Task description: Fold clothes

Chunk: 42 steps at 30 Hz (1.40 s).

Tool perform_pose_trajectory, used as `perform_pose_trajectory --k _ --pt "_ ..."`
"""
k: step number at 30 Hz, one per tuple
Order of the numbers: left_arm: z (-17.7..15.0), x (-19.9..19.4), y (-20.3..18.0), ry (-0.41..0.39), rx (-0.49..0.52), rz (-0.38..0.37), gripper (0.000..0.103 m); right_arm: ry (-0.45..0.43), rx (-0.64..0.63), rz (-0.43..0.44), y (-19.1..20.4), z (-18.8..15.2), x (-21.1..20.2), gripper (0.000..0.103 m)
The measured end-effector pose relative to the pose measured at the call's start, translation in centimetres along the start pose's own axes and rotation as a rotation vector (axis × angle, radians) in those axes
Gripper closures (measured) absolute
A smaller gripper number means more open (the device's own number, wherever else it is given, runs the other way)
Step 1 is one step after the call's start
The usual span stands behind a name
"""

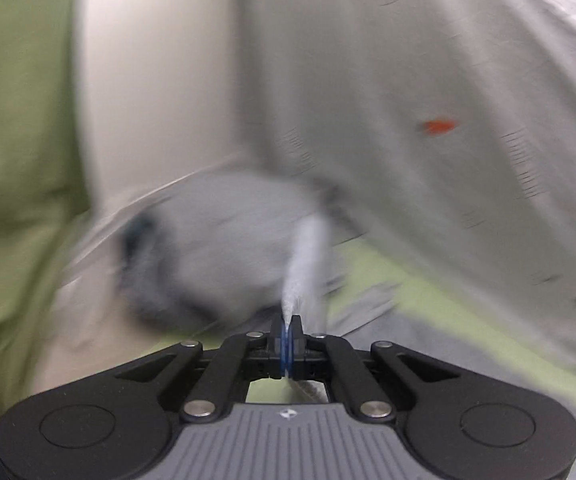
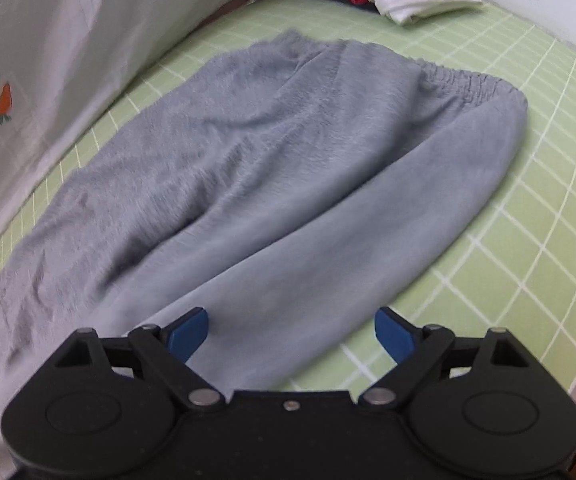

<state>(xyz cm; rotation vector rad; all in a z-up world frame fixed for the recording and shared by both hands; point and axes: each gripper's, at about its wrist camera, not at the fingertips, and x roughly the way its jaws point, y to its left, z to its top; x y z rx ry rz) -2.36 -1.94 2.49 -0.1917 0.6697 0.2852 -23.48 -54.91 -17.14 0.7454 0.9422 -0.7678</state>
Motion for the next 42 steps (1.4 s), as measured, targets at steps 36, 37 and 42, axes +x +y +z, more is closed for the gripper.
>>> perform_pose_trajectory --k 36,37,42 --pt "-5.7 13.6 9.3 0.465 0.037 0.072 0.101 -0.045 -0.153 -0.234 5.8 -7.7 -1.3 0.101" --pt "-5.8 13.2 10.1 0.467 0.033 0.085 0.101 -0.047 -0.153 -0.247 5.3 -7.8 -1.6 0.101" --pt "-7.0 12.0 13.5 0.523 0.003 0.166 0.096 -0.024 -0.142 -0.277 3.8 -8.0 -1.8 0.098"
